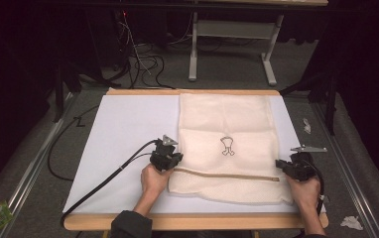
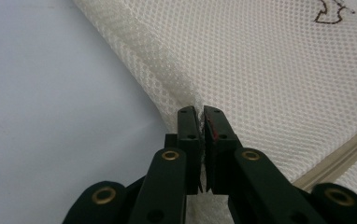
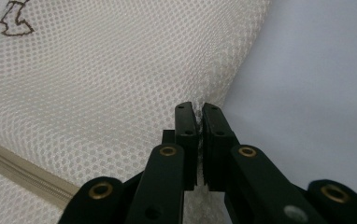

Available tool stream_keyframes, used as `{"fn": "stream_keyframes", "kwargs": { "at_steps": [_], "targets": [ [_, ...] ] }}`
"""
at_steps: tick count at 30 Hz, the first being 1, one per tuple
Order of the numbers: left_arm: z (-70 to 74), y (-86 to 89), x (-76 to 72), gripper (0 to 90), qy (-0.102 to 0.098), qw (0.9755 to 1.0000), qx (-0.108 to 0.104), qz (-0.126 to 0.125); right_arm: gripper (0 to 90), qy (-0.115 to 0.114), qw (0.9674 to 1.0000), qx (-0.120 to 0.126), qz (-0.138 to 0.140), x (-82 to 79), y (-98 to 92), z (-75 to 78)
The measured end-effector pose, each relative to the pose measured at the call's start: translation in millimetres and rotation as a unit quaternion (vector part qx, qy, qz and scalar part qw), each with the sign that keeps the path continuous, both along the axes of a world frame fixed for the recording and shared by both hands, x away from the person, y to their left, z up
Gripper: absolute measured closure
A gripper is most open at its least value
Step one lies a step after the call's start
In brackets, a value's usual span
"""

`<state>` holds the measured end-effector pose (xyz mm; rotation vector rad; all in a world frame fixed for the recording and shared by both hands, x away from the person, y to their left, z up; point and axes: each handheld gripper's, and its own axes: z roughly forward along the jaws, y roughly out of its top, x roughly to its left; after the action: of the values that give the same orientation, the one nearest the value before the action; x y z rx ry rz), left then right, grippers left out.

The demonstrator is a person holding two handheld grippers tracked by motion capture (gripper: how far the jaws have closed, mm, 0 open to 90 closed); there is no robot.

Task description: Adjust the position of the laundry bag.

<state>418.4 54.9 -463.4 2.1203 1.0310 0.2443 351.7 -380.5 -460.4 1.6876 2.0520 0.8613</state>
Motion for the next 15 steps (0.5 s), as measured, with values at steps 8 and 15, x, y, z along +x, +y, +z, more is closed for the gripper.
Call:
{"fn": "stream_keyframes", "kwargs": {
  "at_steps": [8,15],
  "targets": [
    [9.7,5.6,-1.3,87.1,-0.015,0.9999,-0.006,-0.003,88.9,-0.011,0.9999,0.005,0.010,-2.0,0.4,1.5],
    [18.9,12.3,-2.9,87.2,-0.028,0.9996,-0.009,0.000,89.0,-0.019,0.9996,0.013,0.017,-3.9,3.7,3.5]
  ]
}}
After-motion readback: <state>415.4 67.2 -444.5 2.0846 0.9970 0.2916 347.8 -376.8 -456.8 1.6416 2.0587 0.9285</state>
